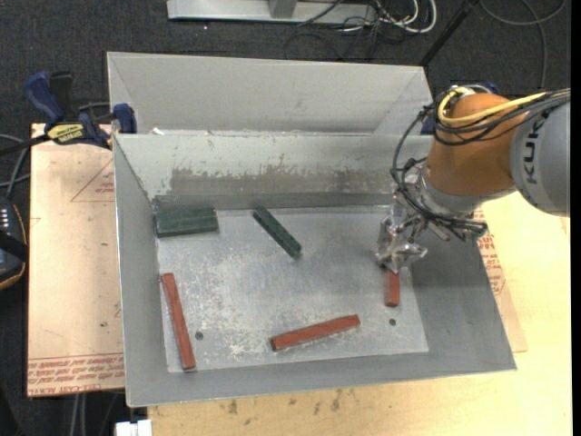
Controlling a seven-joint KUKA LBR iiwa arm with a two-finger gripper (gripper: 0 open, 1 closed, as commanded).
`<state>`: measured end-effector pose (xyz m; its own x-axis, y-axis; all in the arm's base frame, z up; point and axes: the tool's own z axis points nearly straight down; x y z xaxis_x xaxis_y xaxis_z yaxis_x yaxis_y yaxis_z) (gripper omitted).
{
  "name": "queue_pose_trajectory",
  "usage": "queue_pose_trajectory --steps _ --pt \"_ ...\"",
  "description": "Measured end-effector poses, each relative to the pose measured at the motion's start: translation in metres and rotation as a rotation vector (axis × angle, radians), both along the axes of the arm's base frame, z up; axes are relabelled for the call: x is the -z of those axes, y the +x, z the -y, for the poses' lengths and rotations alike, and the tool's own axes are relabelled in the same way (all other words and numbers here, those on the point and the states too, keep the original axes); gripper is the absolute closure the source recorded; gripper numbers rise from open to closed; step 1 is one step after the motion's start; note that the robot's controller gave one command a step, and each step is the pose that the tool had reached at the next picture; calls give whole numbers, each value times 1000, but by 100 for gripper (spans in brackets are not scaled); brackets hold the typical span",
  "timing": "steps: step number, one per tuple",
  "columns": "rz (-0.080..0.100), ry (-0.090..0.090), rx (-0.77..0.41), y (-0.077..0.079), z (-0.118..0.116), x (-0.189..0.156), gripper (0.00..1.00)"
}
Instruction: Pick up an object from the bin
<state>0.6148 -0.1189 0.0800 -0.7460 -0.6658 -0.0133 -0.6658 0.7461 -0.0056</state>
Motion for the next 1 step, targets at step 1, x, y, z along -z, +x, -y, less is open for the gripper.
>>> queue_pose_trajectory --steps 1 --pt "-14 -2 -16 -9 -8 -48 100"
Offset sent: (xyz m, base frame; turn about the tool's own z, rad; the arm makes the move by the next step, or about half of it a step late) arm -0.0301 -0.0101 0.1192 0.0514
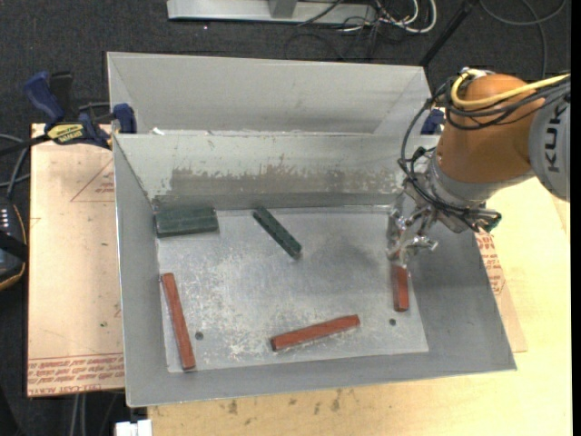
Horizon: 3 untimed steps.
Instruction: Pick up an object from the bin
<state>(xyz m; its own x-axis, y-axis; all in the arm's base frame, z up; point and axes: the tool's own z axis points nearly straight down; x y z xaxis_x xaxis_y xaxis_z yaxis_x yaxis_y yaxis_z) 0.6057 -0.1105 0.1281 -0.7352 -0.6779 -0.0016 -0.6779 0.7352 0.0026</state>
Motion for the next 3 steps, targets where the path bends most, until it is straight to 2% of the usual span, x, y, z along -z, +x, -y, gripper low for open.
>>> queue_pose_trajectory --steps 1,2,3 --pt "1 0 64 -18 14 -67 100" --pt "3 -2 19 1 3 -131 100" --pt "5 -1 0 -14 0 -16 0"
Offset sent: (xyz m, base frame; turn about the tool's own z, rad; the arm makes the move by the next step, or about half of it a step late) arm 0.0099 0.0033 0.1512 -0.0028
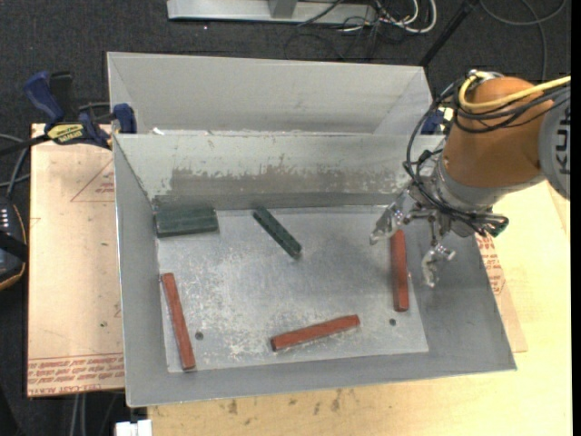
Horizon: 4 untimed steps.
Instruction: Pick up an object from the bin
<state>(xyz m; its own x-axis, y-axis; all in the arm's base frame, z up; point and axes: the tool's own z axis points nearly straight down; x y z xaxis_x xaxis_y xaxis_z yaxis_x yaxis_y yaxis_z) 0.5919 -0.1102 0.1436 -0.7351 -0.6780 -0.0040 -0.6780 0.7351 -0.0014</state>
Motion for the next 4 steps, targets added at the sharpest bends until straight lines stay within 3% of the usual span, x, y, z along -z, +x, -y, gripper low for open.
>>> queue_pose_trajectory --steps 1,2,3,4 --pt "-5 1 0 -3 -1 7 0" --pt "3 1 -352 39 16 69 100" --pt "3 1 -352 39 17 69 100" --pt "6 -4 -379 33 6 -137 100"
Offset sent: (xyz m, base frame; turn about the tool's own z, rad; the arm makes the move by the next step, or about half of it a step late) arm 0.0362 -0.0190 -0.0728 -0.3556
